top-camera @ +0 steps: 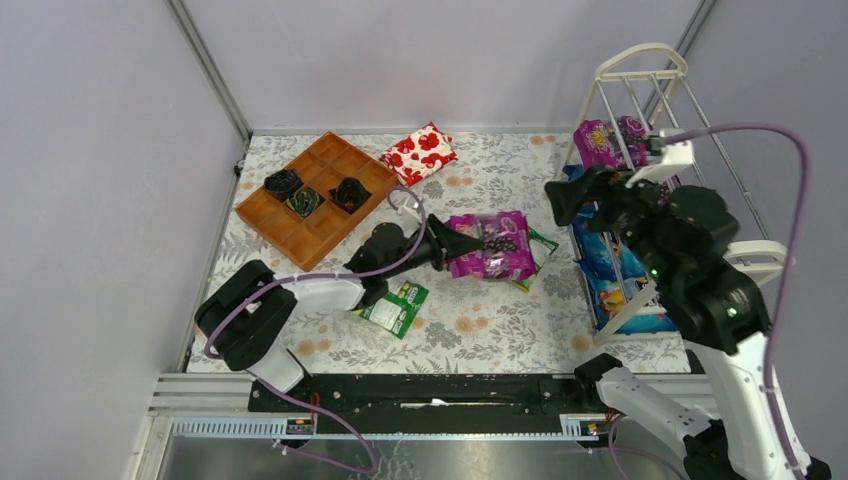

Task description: Place and organize the candy bags onto the shelf

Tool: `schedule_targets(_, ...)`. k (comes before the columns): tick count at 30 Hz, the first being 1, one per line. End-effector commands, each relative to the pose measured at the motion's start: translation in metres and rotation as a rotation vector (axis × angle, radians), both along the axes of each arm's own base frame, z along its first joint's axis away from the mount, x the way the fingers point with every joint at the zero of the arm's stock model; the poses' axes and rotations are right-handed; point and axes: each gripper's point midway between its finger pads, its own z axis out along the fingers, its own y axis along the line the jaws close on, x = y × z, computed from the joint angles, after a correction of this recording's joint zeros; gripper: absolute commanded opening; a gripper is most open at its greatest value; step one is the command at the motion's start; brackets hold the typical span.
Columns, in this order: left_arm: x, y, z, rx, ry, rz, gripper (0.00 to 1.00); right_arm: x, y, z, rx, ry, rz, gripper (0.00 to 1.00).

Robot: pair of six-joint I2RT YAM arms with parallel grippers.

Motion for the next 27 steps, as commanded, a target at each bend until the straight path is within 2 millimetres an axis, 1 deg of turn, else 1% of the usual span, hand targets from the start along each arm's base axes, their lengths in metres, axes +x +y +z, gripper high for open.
schedule_targets(1, -0.011, -0.029, 0.107, -0.214, -0.143, -0.027, 0.32, -0.015, -0.037, 0.021, -0.055, -0.03, -0.132, 1.0)
schedule_targets(4, -0.013, -0.049, 0.135, -0.252, -0.187, -0.012, 0.32, -0.025, -0.05, 0.033, -0.055, -0.048, -0.173, 1.0)
schedule_targets(8, -0.009, -0.075, 0.163, -0.287, -0.232, 0.027, 0.32, -0.044, -0.062, 0.057, -0.018, -0.116, -0.184, 1.0)
schedule_targets(9, -0.008, -0.082, 0.176, -0.305, -0.254, 0.036, 0.32, -0.048, -0.065, 0.062, -0.01, -0.133, -0.188, 1.0)
schedule_targets(10, -0.007, -0.09, 0.18, -0.303, -0.267, 0.043, 0.32, -0.054, -0.068, 0.067, 0.001, -0.151, -0.193, 1.0)
schedule_targets(12, -0.003, -0.105, 0.183, -0.299, -0.273, 0.051, 0.31, -0.061, -0.074, 0.074, 0.011, -0.171, -0.203, 1.0)
schedule_targets(13, -0.001, -0.112, 0.181, -0.302, -0.264, 0.051, 0.31, -0.065, -0.076, 0.076, 0.015, -0.178, -0.206, 1.0)
schedule_targets(17, 0.003, -0.136, 0.189, -0.346, -0.249, 0.049, 0.31, -0.077, -0.087, 0.081, 0.025, -0.203, -0.231, 1.0)
schedule_targets(19, 0.004, -0.151, 0.185, -0.338, -0.232, 0.039, 0.31, -0.08, -0.091, 0.081, 0.019, -0.204, -0.24, 1.0)
schedule_targets(23, -0.002, -0.171, 0.188, -0.365, -0.213, 0.012, 0.31, -0.088, -0.098, 0.082, 0.019, -0.214, -0.254, 1.0)
schedule_targets(27, -0.016, -0.184, 0.194, -0.361, -0.243, -0.001, 0.31, -0.091, -0.101, 0.079, 0.016, -0.215, -0.261, 1.0)
